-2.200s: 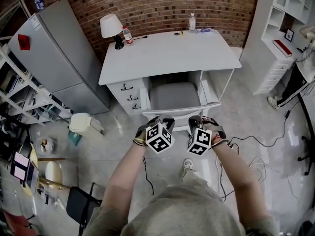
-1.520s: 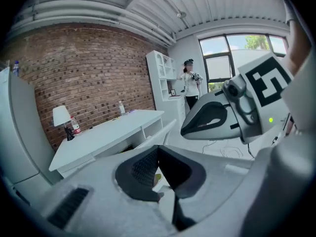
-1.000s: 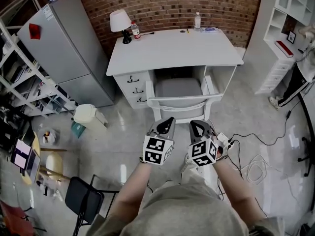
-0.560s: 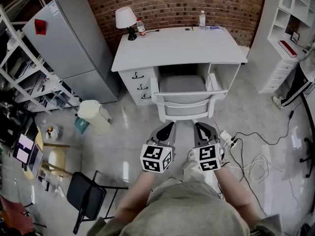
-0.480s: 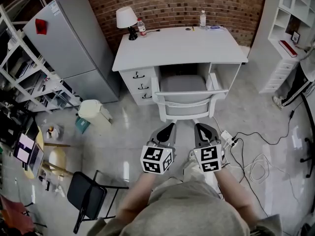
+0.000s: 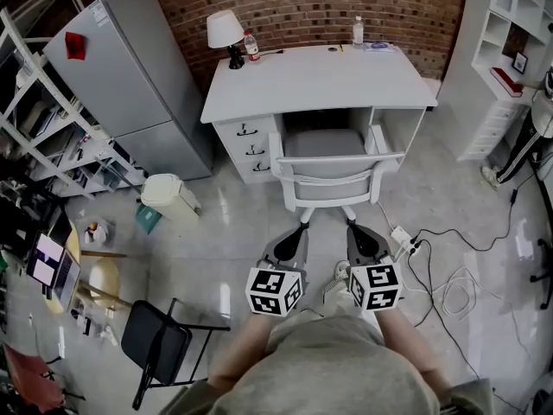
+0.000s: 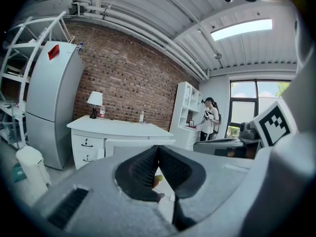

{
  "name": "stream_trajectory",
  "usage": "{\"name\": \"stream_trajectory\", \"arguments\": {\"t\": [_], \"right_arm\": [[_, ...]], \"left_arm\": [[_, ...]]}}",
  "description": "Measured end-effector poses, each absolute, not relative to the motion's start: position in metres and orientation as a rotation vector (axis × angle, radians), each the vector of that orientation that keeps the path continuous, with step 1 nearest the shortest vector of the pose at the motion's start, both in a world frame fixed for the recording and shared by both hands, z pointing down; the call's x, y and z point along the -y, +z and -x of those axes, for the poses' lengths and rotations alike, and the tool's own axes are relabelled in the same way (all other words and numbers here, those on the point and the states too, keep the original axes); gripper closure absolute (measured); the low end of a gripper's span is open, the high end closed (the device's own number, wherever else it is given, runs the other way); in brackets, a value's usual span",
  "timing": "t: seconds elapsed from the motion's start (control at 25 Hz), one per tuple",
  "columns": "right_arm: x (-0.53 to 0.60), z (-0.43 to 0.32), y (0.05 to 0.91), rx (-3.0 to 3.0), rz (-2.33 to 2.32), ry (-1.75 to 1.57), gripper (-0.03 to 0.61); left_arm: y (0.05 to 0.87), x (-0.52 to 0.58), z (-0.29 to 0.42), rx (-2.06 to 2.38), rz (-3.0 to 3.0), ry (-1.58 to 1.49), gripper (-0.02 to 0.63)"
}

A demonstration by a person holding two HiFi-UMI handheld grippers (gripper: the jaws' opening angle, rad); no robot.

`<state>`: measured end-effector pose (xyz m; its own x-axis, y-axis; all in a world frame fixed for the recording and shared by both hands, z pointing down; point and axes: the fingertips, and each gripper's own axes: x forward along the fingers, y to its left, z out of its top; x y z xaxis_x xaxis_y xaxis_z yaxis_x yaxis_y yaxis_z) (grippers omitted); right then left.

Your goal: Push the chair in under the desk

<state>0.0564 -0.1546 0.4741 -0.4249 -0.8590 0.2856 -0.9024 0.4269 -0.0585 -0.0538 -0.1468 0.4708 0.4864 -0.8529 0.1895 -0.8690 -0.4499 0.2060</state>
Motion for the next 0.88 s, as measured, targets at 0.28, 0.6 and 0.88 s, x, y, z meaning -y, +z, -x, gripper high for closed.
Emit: {"name": "stream_trajectory", "arguments": {"t": [0.28, 0.6, 0.88], "right_arm": [[0.150, -0.057, 0.474, 2.504, -1.562, 0.352, 0.571], [0.152, -0.052, 0.473, 2.521, -1.543, 0.358, 0.572], [0.152, -0.043, 0.475, 2.525, -1.515, 0.370, 0.572]], "left_arm": [[0.478, 0.144, 0.057, 1.454, -2.439, 0.079, 0.604], [0.478, 0.149, 0.060, 1.456, -2.429, 0.077, 0.604], [0.483, 0.151, 0.065, 1.461, -2.422, 0.093, 0.604]]}}
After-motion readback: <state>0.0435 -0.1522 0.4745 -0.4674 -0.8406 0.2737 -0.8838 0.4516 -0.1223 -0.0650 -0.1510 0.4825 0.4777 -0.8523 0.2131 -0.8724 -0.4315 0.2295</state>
